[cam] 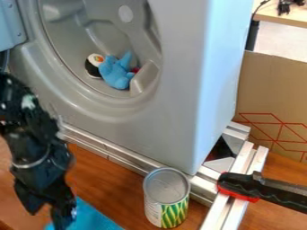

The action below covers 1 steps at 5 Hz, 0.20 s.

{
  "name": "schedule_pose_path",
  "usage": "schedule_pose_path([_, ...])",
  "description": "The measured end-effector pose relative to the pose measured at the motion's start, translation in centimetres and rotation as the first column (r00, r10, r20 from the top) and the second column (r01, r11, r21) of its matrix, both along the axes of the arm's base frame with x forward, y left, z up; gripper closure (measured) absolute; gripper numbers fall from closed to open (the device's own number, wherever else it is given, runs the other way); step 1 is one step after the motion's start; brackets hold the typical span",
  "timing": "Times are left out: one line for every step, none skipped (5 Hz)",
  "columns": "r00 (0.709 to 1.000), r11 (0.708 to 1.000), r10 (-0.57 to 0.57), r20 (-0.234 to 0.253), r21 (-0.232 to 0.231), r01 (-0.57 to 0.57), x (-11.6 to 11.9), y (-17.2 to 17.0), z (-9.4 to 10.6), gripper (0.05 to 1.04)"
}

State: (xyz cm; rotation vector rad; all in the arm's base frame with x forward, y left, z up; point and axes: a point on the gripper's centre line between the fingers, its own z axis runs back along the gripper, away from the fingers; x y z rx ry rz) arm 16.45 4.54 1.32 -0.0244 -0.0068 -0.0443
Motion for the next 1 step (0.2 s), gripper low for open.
schedule_pose_path([1.000, 1.000, -0.027, -0.008, 0.009, 0.027, 0.32, 1.16, 1.51, 0.083])
